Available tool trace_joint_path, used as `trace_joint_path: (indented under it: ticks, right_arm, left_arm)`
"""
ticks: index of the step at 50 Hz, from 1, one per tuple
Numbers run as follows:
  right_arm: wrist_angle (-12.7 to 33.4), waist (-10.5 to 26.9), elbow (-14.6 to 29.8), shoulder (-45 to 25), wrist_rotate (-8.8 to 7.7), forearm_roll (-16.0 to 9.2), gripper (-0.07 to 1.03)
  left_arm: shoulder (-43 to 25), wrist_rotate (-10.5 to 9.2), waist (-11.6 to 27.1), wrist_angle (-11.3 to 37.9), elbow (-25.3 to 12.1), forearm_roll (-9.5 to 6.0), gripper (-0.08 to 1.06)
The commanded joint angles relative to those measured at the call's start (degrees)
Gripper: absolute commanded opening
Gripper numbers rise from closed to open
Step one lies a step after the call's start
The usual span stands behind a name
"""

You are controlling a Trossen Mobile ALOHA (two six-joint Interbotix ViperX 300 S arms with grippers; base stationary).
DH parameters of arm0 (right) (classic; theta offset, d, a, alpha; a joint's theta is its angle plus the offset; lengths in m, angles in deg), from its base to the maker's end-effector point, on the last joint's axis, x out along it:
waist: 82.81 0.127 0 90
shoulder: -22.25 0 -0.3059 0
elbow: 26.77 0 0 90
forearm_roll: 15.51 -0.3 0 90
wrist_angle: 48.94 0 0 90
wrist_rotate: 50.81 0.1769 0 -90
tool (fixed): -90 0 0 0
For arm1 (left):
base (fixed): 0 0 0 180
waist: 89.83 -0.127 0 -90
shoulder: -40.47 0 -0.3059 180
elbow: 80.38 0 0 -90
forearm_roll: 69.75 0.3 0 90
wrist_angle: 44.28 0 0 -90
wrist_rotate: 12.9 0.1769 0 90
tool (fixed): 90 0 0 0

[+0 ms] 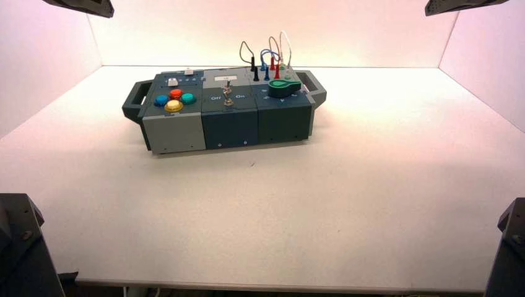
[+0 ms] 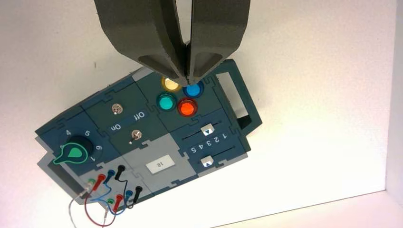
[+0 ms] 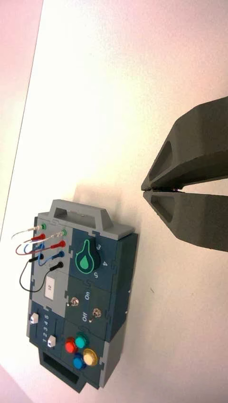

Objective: Move the box to the right.

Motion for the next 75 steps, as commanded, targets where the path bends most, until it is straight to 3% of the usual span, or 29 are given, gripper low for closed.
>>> trace_joint_path:
  ticks: [1, 10, 13, 18, 29, 36, 43, 62, 75]
  right_arm:
    - [-0.2, 0.2, 1.6, 0.1, -0.09, -0.1, -0.02]
    - [0.0, 0.2, 1.6, 1.3, -0.09, -0.1, -0.02]
    - [0.0, 0.2, 1.5, 1.8, -0.09, -0.1, -0.02]
    - [0.0, 0.2, 1.5, 2.6, -0.09, 0.0, -0.02]
    - [-0.3, 0.1, 1.1, 5.0, -0.09, 0.1, -0.02]
    - [-0.3, 0.1, 1.1, 4.9, -0.09, 0.0, -0.02]
    - [-0.2, 0.0, 1.2, 4.4, -0.09, 0.0, -0.02]
    - [-0.3, -0.2, 1.1, 4.2, 0.0, 0.0, -0.02]
    - [-0.1, -0.2, 1.1, 4.1, 0.18, 0.0, -0.02]
  left_arm:
    - [-2.6, -0.35, -2.6, -0.3, -2.8, -0.09, -0.03]
    - [-11.5, -0.79, -10.5, -0.9, -7.1, -0.18, -0.03]
    - [-18.8, -1.23, -14.7, 0.1, -10.4, -0.26, -0.03]
    - [-26.7, -1.32, -16.4, 1.1, -13.9, -0.35, -0.03]
    - [-43.7, -1.49, -15.6, 5.1, -22.1, -1.14, -0.03]
    - [-49.0, -1.93, -13.4, 5.2, -25.2, -1.23, -0.03]
    - [-51.9, -3.43, -11.7, 5.1, -27.2, -1.23, -0.03]
    - [-54.5, -3.34, -10.2, 4.4, -29.4, -0.53, -0.03]
    - [-55.0, -3.34, -6.8, 3.7, -31.3, -0.53, -0.03]
